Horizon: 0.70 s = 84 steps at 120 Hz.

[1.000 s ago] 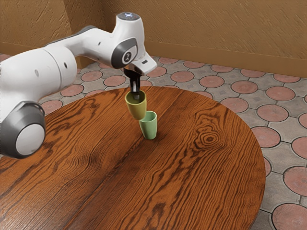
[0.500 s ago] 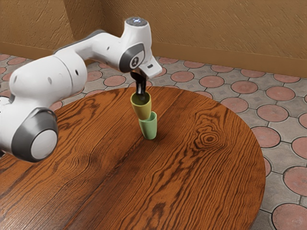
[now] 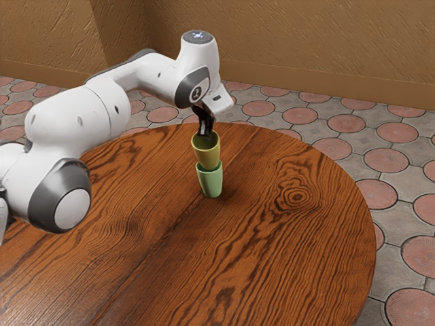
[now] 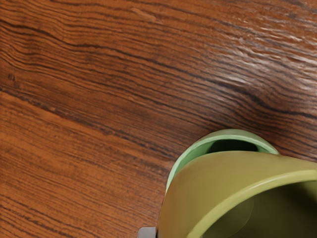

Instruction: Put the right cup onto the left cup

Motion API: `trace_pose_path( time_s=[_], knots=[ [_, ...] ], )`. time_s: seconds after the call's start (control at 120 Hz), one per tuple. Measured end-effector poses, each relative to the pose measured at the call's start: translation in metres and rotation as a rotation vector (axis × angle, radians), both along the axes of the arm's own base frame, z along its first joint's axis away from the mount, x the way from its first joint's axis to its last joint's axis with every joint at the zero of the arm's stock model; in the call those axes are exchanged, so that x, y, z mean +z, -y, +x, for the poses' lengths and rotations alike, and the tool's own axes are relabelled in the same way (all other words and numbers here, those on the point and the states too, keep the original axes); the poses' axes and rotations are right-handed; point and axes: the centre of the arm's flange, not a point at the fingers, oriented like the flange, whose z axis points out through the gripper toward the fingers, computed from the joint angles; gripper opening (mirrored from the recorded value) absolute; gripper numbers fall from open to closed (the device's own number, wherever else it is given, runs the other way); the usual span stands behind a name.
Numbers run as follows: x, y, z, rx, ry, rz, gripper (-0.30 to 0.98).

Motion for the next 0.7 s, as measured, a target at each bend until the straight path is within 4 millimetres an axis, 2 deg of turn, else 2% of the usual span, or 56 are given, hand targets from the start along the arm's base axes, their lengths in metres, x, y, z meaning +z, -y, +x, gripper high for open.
trace_pose_path(
  time_s=[0.4, 0.583, 0.7],
  knots=[
    [-0.012, 0.003, 0.004, -0.048, -0.003, -0.008, -0.09],
    [-0.010, -0.006, 0.003, -0.045, -0.012, -0.012, 0.30],
    [-0.007, -0.009, 0.001, -0.046, -0.020, -0.011, 0.46]
  ],
)
